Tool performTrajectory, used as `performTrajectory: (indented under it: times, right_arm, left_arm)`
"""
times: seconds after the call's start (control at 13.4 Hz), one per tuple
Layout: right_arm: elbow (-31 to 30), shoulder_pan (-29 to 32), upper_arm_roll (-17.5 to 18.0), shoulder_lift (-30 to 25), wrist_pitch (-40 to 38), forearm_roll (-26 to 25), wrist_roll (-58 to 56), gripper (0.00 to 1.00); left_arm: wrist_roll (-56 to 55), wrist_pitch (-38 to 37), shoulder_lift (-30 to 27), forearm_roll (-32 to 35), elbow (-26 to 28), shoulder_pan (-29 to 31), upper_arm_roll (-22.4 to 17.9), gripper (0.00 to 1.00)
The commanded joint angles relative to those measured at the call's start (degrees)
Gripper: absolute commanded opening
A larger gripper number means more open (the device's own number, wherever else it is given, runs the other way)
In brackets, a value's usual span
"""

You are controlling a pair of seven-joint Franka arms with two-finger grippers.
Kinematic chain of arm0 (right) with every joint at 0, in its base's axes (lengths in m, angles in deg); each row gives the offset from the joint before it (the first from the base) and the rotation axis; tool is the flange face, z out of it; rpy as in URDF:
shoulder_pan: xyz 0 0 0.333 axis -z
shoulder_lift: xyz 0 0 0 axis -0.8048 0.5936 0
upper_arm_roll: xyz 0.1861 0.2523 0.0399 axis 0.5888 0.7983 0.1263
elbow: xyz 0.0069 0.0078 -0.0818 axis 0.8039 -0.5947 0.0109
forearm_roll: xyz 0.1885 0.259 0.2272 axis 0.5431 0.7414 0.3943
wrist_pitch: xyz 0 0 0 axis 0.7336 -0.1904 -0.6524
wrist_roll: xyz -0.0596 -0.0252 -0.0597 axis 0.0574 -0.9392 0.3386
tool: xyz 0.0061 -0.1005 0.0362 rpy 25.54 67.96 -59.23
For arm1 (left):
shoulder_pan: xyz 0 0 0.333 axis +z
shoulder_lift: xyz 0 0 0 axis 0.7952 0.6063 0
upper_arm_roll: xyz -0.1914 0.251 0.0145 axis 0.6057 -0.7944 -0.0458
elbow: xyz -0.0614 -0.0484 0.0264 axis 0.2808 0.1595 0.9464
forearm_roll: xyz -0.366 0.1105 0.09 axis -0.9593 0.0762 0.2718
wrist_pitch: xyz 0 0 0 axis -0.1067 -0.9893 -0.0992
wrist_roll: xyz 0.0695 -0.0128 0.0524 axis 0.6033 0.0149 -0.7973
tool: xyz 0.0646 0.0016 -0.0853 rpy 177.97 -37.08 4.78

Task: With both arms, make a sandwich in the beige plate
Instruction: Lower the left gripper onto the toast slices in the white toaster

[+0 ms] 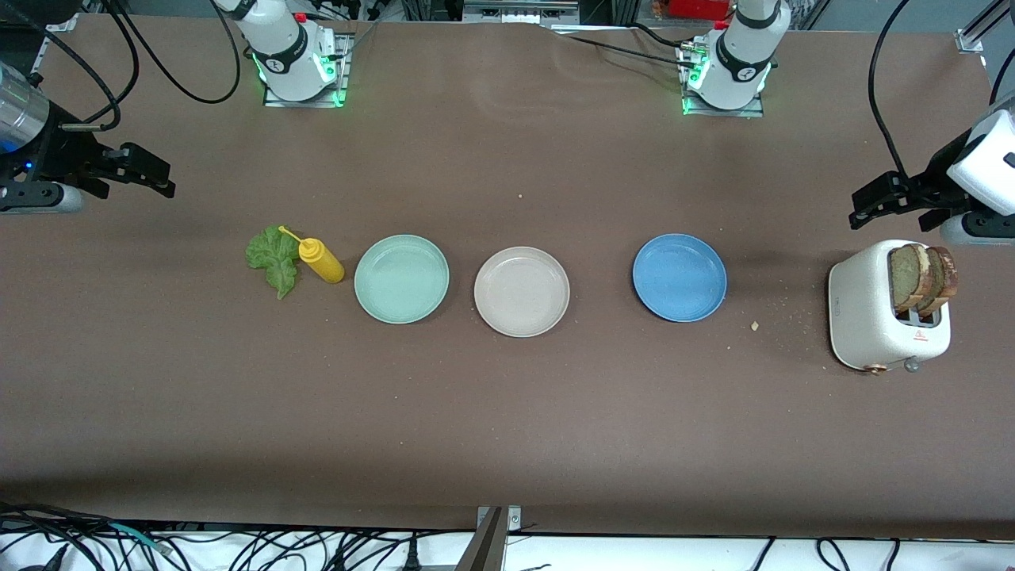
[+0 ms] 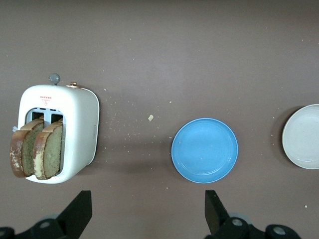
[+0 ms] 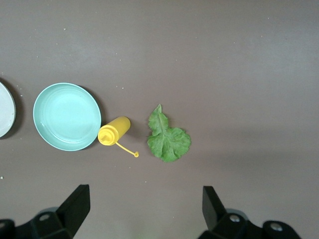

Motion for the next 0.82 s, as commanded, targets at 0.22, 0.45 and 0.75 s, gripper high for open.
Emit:
performTrajectory:
  times: [0.22, 0.45, 0.75]
  right_arm:
    - [0.8, -0.2, -0.2, 0.1, -0.5, 0.9, -0.5, 1.00]
    - [0.8, -0.1, -0.4, 0.1, -0.4, 0.8, -0.6, 1.00]
    - [0.8, -0.1, -0.4, 0.1, -0.5, 0.8, -0.3, 1.00]
  left_arm:
    - [1.0, -0.4, 2.9, -1.0, -1.5, 0.7, -0.3, 1.00]
    - [1.0, -0.2, 4.8, -0.8, -1.3, 2.9, -0.3, 1.00]
    - [1.2, 3.1, 7.2, 0.0, -0.5, 5.9, -0.3, 1.00]
